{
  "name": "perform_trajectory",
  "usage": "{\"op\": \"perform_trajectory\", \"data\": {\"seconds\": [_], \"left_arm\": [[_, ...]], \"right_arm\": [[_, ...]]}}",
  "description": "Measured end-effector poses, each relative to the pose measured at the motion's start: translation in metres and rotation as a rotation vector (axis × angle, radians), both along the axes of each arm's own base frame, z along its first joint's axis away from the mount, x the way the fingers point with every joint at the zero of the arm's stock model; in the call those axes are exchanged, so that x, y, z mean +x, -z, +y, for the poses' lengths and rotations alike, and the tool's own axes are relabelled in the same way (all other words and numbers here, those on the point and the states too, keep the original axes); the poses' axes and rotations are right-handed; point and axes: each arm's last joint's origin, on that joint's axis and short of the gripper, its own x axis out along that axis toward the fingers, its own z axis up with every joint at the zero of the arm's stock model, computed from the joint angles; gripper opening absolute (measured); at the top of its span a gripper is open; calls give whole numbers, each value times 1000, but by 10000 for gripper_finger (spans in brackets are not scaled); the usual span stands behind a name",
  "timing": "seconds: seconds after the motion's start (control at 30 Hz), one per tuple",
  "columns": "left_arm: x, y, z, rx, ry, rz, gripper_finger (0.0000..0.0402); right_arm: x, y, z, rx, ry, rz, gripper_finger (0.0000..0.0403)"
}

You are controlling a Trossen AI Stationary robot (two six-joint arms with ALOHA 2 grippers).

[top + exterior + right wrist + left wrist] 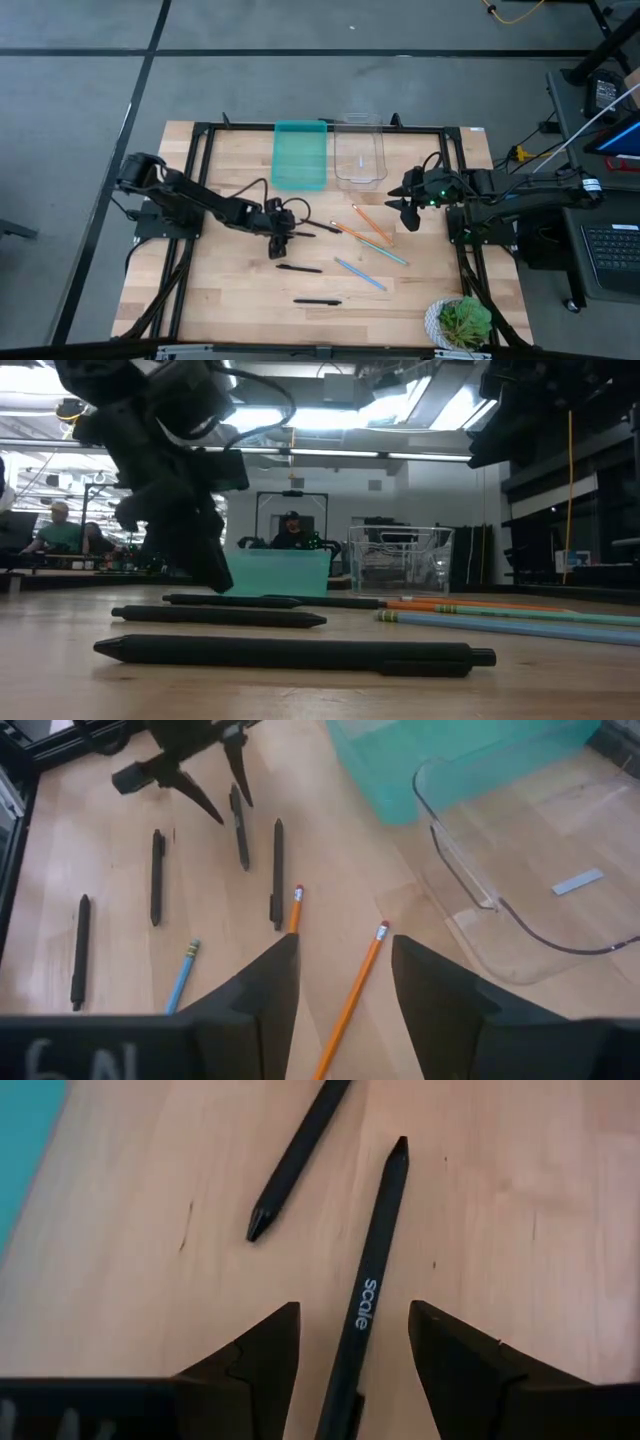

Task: Sort pens & pencils
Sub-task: Put the second highest black pen into the light blue bin

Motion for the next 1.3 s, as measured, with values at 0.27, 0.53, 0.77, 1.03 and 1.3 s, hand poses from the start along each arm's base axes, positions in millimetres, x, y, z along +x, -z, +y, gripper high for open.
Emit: {"op": "perform_trajectory", "data": {"seconds": [0.27,0.53,0.77,1.03,1.3], "left_arm": [[5,17,-1,1,0,40,182],[4,20,-1,-8,-23,58,117],[4,21,-1,-1,-29,63,18],[8,10,-1,-23,-48,41,18],[24,-31,6,39,-59,89,18]], "right_arm": [[0,0,0,0,0,0,162],[0,0,0,0,0,0,162],[0,0,0,0,0,0,162],[0,0,0,-1,-1,1,162],[0,0,0,-3,-3,4,162]]}}
